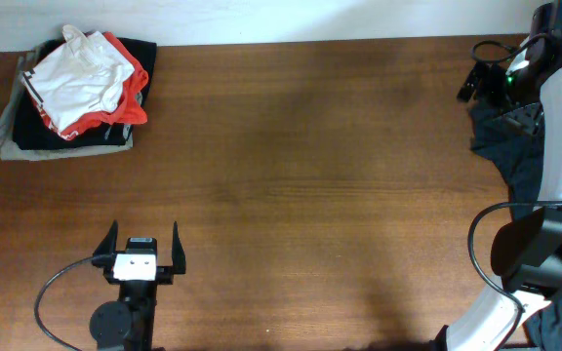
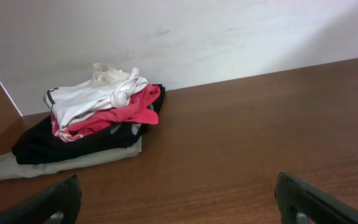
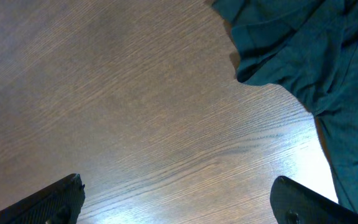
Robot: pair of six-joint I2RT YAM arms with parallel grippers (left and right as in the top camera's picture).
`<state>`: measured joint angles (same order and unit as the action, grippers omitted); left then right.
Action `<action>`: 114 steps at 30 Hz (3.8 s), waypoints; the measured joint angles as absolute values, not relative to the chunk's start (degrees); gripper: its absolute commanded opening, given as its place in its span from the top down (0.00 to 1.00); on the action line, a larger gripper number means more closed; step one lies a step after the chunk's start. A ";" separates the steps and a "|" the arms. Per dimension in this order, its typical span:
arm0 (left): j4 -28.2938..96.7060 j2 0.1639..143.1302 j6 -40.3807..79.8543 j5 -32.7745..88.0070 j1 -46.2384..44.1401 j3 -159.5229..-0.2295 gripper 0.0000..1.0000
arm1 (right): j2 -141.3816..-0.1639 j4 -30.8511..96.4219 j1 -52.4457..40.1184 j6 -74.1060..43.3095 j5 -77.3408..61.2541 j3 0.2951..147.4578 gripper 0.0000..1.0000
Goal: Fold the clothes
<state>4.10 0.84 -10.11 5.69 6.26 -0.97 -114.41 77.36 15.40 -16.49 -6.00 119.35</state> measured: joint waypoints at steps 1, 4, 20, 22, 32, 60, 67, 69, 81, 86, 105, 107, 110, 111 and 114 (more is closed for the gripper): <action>4.10 0.84 -10.11 5.69 6.26 -0.97 0.01 | -114.41 77.36 15.40 -16.47 -6.00 119.35 0.01; 4.10 0.84 -10.11 5.69 6.26 -0.97 0.01 | -114.41 77.36 15.40 -16.49 -6.00 119.35 0.01; 4.10 0.84 -10.11 5.67 6.26 -0.97 0.01 | -114.41 76.20 15.14 -16.47 -1.69 119.35 0.01; 4.10 0.84 -10.11 5.67 6.26 -0.97 0.01 | -114.41 76.12 14.37 -16.47 -1.21 119.35 0.01; 4.10 0.84 -10.11 5.54 6.26 -0.97 0.01 | -114.39 72.29 0.12 -16.43 9.67 119.35 0.01; 4.14 0.73 -10.11 5.52 6.26 -0.95 0.01 | -62.52 30.59 -1.80 -16.23 9.54 63.99 0.01; 4.19 0.71 -10.11 5.52 6.26 -0.95 0.01 | -43.70 12.93 -1.76 -16.32 7.16 36.32 0.01; 4.23 0.71 -10.11 5.50 6.26 -0.95 0.01 | -37.87 8.78 -1.69 -16.25 6.09 27.75 0.02; 4.23 0.69 -10.11 5.50 6.26 -0.95 0.01 | -15.42 2.90 -1.63 -16.23 4.14 6.39 0.01; 4.23 0.69 -10.11 5.50 6.26 -0.95 0.01 | -11.66 2.94 -1.63 -13.80 2.68 2.61 0.01; 4.23 0.69 -10.11 5.50 6.26 -0.95 0.01 | -0.80 4.32 -1.63 -8.49 1.10 0.75 0.01; 4.23 0.69 -10.11 5.50 6.26 -0.95 0.01 | -0.80 4.34 -1.65 -8.21 0.93 0.75 0.01; 4.23 0.69 -10.11 5.52 6.26 -0.95 0.01 | -0.80 4.34 -1.63 -7.77 0.91 0.75 0.01; 4.23 0.69 -10.11 5.50 6.26 -0.95 0.01 | -0.80 4.34 -1.63 -7.70 0.91 0.75 0.01; 4.23 0.69 -10.11 5.50 6.26 -0.95 0.01 | -0.80 4.34 -1.63 -7.55 0.91 0.75 0.01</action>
